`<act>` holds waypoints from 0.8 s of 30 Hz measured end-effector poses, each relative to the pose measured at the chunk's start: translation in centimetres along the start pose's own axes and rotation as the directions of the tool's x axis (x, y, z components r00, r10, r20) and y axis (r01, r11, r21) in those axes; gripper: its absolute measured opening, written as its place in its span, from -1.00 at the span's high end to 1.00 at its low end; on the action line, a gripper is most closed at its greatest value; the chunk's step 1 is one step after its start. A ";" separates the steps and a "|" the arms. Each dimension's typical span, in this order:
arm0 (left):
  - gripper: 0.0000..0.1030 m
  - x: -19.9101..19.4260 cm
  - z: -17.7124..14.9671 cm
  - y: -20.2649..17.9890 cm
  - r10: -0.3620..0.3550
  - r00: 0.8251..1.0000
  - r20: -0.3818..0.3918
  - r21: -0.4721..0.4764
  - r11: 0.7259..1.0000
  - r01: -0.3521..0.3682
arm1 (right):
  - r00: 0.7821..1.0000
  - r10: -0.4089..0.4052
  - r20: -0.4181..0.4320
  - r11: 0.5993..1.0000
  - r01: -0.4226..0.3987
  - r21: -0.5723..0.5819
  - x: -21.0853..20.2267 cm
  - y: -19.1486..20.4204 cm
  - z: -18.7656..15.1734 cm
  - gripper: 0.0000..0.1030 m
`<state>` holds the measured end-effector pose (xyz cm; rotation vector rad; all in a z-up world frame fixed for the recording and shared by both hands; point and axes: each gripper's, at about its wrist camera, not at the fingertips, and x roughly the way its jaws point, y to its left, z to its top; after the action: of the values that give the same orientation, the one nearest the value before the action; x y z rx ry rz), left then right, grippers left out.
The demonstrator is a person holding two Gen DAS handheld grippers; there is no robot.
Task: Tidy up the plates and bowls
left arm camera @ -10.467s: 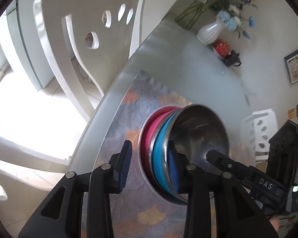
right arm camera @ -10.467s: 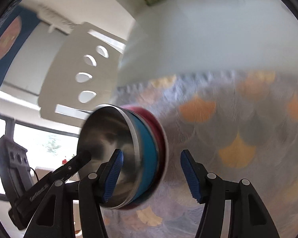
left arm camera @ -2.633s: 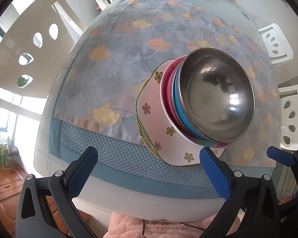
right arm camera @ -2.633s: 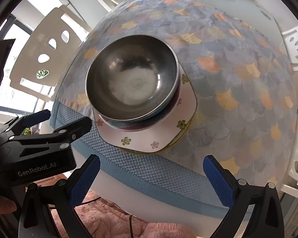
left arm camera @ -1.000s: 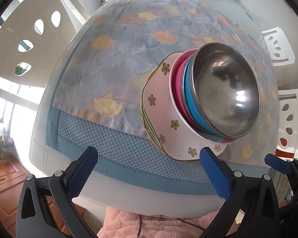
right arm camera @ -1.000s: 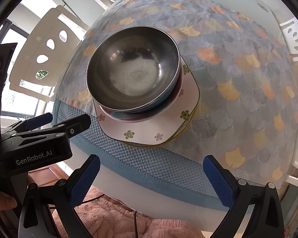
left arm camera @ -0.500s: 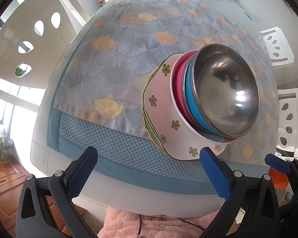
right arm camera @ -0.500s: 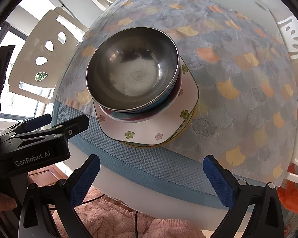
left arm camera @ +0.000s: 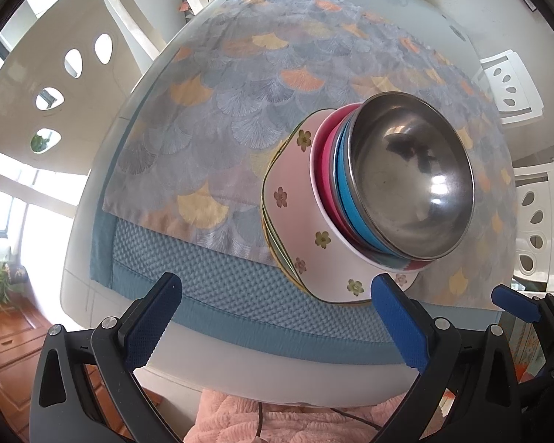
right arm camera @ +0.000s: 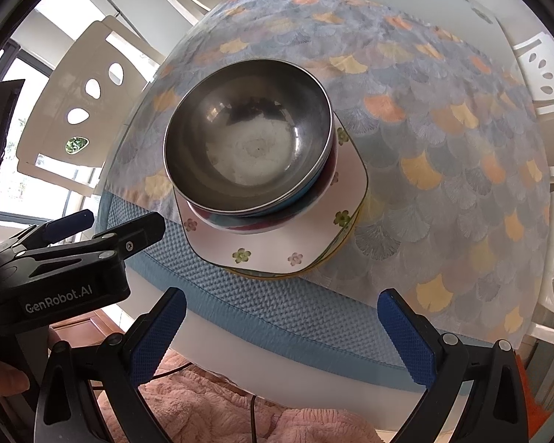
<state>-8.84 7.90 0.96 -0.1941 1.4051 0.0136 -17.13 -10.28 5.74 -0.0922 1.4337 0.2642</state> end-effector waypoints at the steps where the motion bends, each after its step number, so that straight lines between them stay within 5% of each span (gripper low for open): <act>1: -0.99 0.0 0.0 0.0 0.000 1.000 0.000 0.001 1.000 0.000 | 1.000 0.001 0.002 1.000 -0.001 0.000 0.0 0.0 0.0 -1.00; 24: -0.99 0.6 0.2 -0.4 0.002 1.000 -0.007 0.015 1.000 -0.001 | 1.000 -0.004 0.000 1.000 0.004 -0.010 0.2 -0.1 0.5 -1.00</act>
<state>-8.52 7.49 0.42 -0.1806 1.4119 0.0034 -16.57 -10.20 5.65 -0.1032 1.4320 0.2677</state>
